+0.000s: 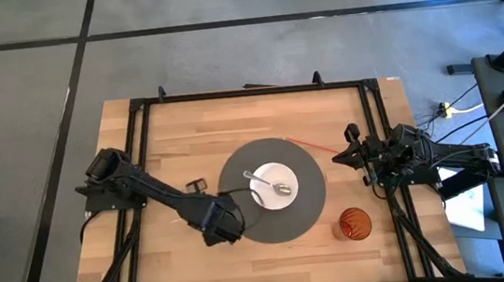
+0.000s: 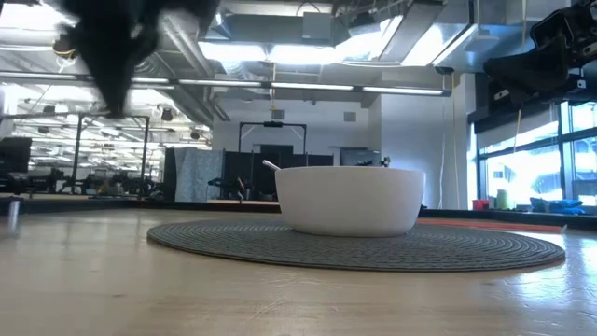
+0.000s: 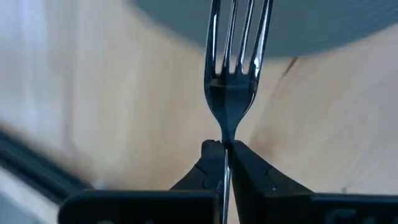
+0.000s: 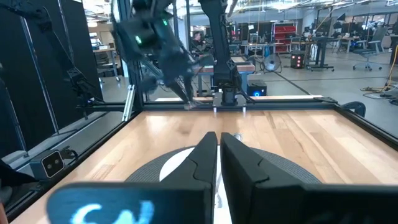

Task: Pick & Place Utensil
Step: Put the silver fork into the white bowl

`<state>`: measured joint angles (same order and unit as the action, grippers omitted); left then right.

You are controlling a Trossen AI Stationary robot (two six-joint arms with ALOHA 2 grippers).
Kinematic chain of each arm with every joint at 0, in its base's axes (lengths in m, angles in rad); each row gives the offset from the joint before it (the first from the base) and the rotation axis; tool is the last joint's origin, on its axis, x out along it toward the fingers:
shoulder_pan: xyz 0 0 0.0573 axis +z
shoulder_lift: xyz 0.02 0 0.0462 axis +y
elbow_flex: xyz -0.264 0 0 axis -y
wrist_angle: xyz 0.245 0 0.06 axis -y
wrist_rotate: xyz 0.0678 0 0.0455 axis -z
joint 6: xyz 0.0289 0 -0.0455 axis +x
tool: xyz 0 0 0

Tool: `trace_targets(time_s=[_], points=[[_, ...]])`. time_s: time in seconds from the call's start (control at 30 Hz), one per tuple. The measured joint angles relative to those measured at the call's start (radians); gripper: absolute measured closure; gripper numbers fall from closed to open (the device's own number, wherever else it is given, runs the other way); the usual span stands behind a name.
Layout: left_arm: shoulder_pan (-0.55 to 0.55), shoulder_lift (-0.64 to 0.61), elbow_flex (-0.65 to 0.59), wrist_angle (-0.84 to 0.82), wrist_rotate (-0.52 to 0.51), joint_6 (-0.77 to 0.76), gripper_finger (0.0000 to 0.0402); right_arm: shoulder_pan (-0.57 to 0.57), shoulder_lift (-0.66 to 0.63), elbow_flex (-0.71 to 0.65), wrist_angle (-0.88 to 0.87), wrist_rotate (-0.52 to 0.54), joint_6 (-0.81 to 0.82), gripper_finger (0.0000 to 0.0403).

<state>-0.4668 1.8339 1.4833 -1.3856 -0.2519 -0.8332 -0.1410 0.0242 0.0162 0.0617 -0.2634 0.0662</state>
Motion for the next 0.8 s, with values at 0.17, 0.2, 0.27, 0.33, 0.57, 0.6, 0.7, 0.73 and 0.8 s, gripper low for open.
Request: trace_targets(time_s=[0.17,0.2,0.27,0.33,0.57,0.6,0.7,0.73,0.8], points=[[0.005,0.000,0.123,0.016,-0.205,0.283,0.0393,0.000,0.000,0.000,0.001,0.001,0.000,0.0380],[0.012,0.000,0.144,0.027,-0.252,0.332,0.0393,0.000,0.000,0.000,0.000,0.001,0.000,0.0380],[0.031,0.000,0.178,0.035,-0.336,0.436,0.0393,0.000,0.000,0.000,0.001,0.001,-0.001,0.0380],[0.054,-0.001,0.198,0.041,-0.398,0.568,0.0392,0.000,0.000,0.000,0.003,0.001,0.000,0.0380],[0.151,0.017,0.207,0.297,-0.521,1.036,0.0392,0.000,0.000,0.000,0.004,0.001,-0.008,0.0380],[0.163,0.027,0.206,0.339,-0.520,1.102,0.0392,0.000,0.000,0.000,0.004,0.001,-0.014,0.0380],[0.189,0.064,0.206,0.505,-0.525,1.311,0.0392,0.000,0.000,0.000,0.005,0.001,-0.021,0.0380],[0.193,0.081,0.206,0.544,-0.546,1.371,0.0392,0.000,0.000,0.000,0.005,0.001,-0.021,0.0380],[0.200,0.119,0.206,0.631,-0.607,1.485,0.0395,0.000,0.000,0.000,0.006,0.001,-0.021,0.0380]])
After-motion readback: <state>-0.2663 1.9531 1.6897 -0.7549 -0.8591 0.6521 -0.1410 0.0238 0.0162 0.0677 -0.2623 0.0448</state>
